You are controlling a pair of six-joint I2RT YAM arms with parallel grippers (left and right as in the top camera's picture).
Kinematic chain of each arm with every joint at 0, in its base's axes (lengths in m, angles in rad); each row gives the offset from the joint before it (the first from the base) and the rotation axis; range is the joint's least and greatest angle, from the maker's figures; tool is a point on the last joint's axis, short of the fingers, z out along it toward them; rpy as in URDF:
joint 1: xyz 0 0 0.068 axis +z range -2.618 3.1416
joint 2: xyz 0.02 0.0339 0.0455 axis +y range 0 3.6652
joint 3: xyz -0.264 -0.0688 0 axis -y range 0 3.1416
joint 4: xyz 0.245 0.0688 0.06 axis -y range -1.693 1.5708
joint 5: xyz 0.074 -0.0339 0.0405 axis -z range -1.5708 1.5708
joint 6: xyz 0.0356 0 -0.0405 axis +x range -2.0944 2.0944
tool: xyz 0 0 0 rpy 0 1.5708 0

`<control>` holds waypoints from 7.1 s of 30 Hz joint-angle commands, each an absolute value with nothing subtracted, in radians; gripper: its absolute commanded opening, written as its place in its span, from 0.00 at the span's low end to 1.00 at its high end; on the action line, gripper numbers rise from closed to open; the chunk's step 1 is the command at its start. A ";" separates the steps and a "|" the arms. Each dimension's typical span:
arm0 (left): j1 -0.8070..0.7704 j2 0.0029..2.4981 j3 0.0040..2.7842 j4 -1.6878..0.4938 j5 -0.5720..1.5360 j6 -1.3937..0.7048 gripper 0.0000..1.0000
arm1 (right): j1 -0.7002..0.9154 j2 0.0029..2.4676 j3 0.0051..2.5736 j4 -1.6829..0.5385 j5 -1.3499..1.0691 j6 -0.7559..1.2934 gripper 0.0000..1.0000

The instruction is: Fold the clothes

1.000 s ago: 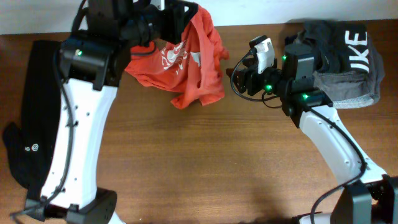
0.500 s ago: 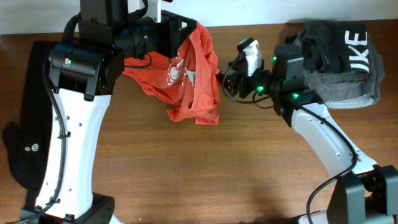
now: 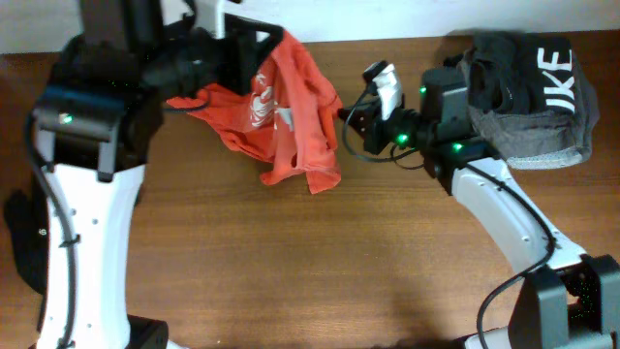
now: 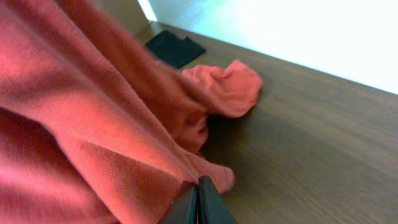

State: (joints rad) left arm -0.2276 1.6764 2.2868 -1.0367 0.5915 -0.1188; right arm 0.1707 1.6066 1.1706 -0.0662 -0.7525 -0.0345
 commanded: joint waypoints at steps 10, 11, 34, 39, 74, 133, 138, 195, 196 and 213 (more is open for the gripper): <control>-0.197 1.643 2.307 -1.033 0.606 -0.076 0.01 | 0.108 1.505 1.230 -0.133 -0.783 -0.021 0.04; -0.197 1.643 2.307 -1.034 0.603 -0.073 0.01 | 0.102 1.496 1.232 -0.130 -0.783 -0.021 0.04; -0.195 1.531 2.307 -0.999 0.580 -0.073 0.01 | -0.281 1.105 1.657 -0.675 -0.653 -0.021 0.04; -0.255 1.444 2.307 -1.000 0.581 -0.073 0.01 | -0.355 1.032 1.745 -0.787 -0.653 -0.021 0.04; -0.252 1.895 2.305 -1.099 -0.180 0.016 0.01 | -0.323 1.554 1.964 -1.133 -0.549 -0.101 0.04; -0.095 2.198 2.158 -1.226 -0.056 -0.006 0.77 | -0.131 1.847 1.964 -1.168 -0.518 -0.154 0.52; -0.096 2.299 2.158 -1.227 0.048 0.083 0.72 | -0.131 1.847 1.964 -1.167 -0.511 -0.154 0.52; -0.097 2.436 2.162 -1.063 0.158 0.221 0.34 | -0.129 1.854 1.962 -1.164 -0.485 -0.154 0.60; -0.097 2.436 2.163 -1.063 0.158 0.221 0.34 | -0.129 1.854 1.962 -1.163 -0.485 -0.154 0.60; -0.097 2.435 2.214 -1.074 0.158 0.221 0.12 | -0.129 1.854 1.962 -1.163 -0.485 -0.153 0.60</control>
State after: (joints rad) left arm -0.0967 2.4294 2.1662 -1.0691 0.1440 0.2237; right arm -0.1303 1.8469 1.9602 -1.1664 -0.4934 -0.1421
